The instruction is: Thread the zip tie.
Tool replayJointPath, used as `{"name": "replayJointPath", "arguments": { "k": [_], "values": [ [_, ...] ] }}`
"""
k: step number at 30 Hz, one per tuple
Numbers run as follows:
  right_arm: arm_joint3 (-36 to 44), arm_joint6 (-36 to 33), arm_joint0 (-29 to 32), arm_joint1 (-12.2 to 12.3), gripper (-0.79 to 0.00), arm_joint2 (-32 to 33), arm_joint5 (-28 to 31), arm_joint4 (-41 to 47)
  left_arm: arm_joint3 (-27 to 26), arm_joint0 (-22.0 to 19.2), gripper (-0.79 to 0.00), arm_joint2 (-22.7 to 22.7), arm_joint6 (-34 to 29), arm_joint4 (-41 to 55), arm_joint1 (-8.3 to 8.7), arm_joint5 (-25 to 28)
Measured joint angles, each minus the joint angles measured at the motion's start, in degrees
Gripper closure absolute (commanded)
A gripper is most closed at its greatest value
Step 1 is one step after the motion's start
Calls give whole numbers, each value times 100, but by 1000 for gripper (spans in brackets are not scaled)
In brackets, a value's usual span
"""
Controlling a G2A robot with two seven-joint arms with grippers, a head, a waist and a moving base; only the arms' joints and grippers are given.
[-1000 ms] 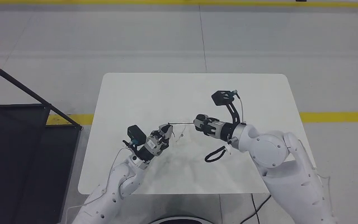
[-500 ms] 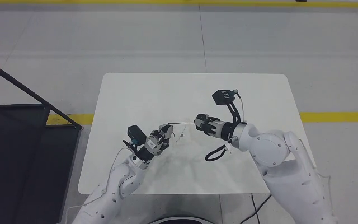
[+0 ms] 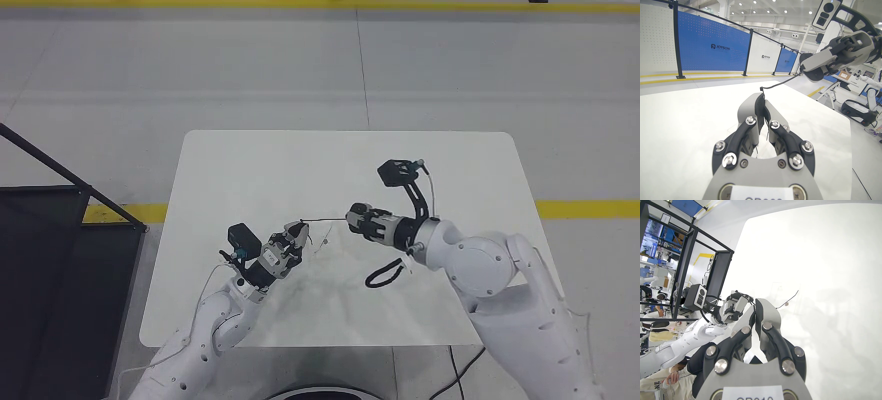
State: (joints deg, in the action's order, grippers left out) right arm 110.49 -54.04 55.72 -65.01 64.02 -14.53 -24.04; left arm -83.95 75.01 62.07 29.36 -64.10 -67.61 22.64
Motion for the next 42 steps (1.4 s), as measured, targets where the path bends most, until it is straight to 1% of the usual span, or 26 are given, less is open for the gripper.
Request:
{"name": "replayJointPath", "arguments": {
  "k": [18, 25, 30, 42],
  "values": [
    [-37, -46, -41, -2, 0, -32, -46, -5, 0, 0, 0, 0, 0, 0, 0, 0],
    [-42, -57, -81, -10, 0, -91, -157, -81, -1, 1, 0, 0, -1, 0, 0, -1],
    [-43, -99, -123, -16, 0, -126, -244, -113, -118, 68, 0, 40, -127, 22, -11, -91],
    [38, -152, -181, -24, 0, -176, -374, -203, -147, 111, 0, 80, -96, -149, -54, -230]
  ]
}}
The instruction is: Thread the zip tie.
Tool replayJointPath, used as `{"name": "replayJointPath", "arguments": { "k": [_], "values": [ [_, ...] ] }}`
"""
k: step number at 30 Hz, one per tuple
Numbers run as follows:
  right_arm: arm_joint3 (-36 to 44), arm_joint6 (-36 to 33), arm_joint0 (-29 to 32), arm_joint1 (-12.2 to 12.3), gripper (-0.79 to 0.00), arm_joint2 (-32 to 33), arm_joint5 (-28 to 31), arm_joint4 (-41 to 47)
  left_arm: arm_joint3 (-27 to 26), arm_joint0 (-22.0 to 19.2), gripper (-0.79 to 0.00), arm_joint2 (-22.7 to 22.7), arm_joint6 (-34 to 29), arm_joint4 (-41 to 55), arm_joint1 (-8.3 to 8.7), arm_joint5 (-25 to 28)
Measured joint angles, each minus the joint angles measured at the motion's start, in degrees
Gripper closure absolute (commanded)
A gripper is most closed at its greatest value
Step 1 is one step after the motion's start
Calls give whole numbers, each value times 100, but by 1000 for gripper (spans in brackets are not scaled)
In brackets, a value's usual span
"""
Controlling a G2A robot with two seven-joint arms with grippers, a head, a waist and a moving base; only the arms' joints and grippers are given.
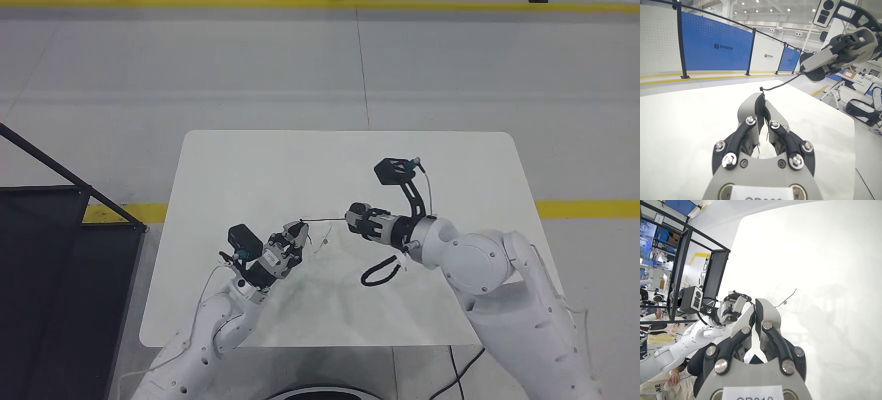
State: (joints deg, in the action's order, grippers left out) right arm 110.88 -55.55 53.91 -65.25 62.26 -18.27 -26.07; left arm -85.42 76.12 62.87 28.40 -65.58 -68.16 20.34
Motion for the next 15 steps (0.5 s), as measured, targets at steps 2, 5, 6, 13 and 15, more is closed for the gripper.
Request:
{"name": "replayJointPath", "arguments": {
  "k": [2, 5, 6, 13, 15],
  "values": [
    [24, -4, -15, -2, 0, -22, -60, -60, 1, 7, 0, 3, 29, -33, -10, -43],
    [60, -10, -36, -9, 0, -61, -141, -111, 2, 15, 0, 0, 69, -122, -24, -135],
    [63, -18, -46, -11, 0, -73, -163, -127, 4, 17, 0, -4, 80, -158, -29, -173],
    [62, -39, -116, -29, 0, -130, -246, -149, 34, 14, 0, -73, 189, -397, -78, -475],
    [64, -51, -131, -33, 0, -141, -259, -157, 46, 3, 0, -85, 202, -455, -90, -524]
  ]
}}
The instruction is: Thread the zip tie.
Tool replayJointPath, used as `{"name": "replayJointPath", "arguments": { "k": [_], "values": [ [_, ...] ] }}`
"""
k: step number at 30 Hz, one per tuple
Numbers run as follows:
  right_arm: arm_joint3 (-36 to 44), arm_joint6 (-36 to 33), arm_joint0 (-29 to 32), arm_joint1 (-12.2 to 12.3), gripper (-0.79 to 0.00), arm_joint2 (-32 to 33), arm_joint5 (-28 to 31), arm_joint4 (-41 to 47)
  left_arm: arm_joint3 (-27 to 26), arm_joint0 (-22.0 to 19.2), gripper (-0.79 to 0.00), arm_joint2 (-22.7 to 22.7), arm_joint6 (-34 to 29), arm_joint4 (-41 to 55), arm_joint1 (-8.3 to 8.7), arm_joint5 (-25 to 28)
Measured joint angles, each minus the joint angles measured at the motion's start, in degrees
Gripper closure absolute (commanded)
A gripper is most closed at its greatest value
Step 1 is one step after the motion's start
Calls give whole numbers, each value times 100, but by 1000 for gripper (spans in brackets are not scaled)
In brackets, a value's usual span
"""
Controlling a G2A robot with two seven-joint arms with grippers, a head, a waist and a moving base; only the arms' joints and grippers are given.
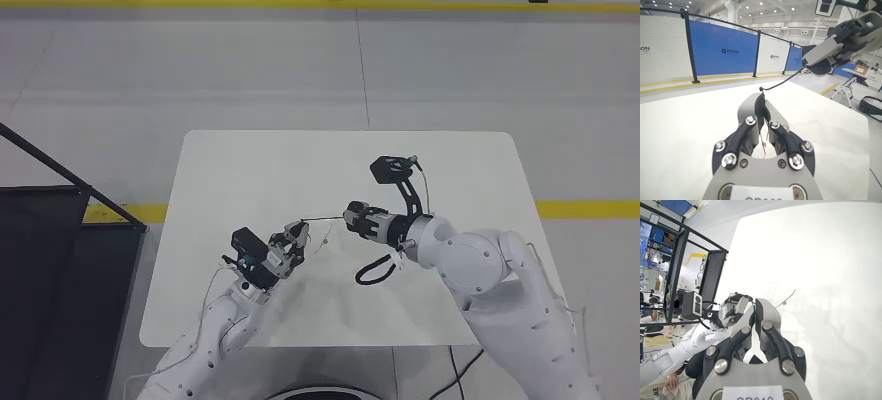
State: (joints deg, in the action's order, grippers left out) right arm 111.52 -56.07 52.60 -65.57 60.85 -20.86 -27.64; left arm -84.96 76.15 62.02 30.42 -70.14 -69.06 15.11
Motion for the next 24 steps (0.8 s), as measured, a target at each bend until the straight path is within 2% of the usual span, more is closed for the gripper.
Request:
{"name": "replayJointPath", "arguments": {
  "k": [12, 24],
  "values": [
    [23, -5, -21, -16, 0, -24, 72, 59, 125, -71, 0, -31, 3, -94, -65, -79],
    [74, -40, 124, -5, 0, 99, -165, 102, 224, -62, 0, -26, 339, -235, -150, -584]
  ]
}}
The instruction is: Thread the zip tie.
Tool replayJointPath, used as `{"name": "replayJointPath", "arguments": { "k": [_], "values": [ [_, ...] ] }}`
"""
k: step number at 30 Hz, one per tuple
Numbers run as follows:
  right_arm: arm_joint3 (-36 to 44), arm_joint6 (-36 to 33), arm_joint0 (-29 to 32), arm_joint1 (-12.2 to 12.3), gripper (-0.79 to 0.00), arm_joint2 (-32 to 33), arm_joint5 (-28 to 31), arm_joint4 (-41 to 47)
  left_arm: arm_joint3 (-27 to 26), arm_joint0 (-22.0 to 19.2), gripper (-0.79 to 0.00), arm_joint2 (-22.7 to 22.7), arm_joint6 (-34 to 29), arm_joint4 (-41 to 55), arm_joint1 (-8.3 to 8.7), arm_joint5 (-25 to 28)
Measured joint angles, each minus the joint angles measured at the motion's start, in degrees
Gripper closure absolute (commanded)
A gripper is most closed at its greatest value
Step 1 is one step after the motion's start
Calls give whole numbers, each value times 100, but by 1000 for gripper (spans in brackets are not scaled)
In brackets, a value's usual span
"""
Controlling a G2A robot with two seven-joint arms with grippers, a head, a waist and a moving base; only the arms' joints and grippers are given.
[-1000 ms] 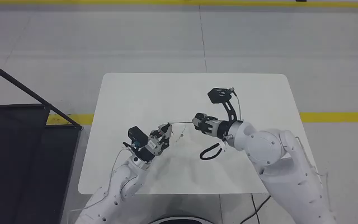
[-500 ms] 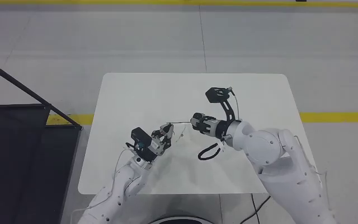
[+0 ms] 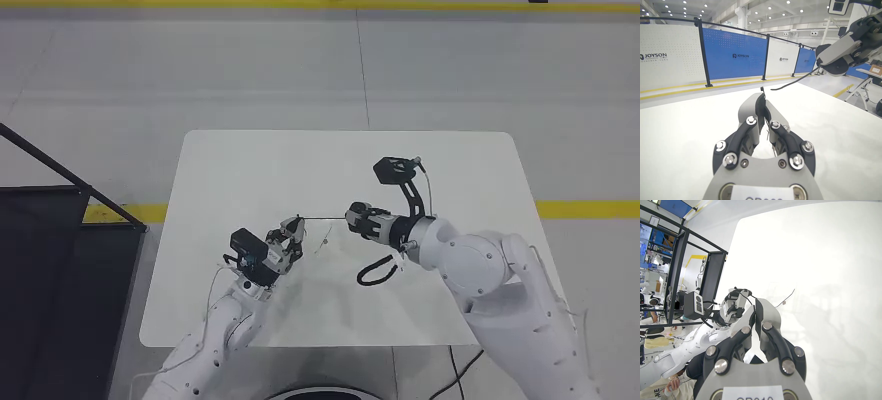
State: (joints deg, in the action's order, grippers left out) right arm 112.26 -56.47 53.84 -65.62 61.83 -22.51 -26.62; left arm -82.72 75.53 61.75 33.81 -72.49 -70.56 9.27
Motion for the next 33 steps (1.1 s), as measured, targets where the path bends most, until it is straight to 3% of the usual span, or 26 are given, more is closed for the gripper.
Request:
{"name": "replayJointPath", "arguments": {
  "k": [13, 20, 33],
  "values": [
    [-42, -166, -45, -9, 0, 45, -32, 293, 11, 2, 0, -4, 16, -50, -6, -55],
    [-70, 338, 88, -36, 0, 11, -297, 212, 11, 2, 0, -4, 16, -50, -6, -55],
    [-114, 478, 0, -83, 0, -116, -380, 230, 11, 2, 0, -4, 16, -50, -6, -55]
  ]
}}
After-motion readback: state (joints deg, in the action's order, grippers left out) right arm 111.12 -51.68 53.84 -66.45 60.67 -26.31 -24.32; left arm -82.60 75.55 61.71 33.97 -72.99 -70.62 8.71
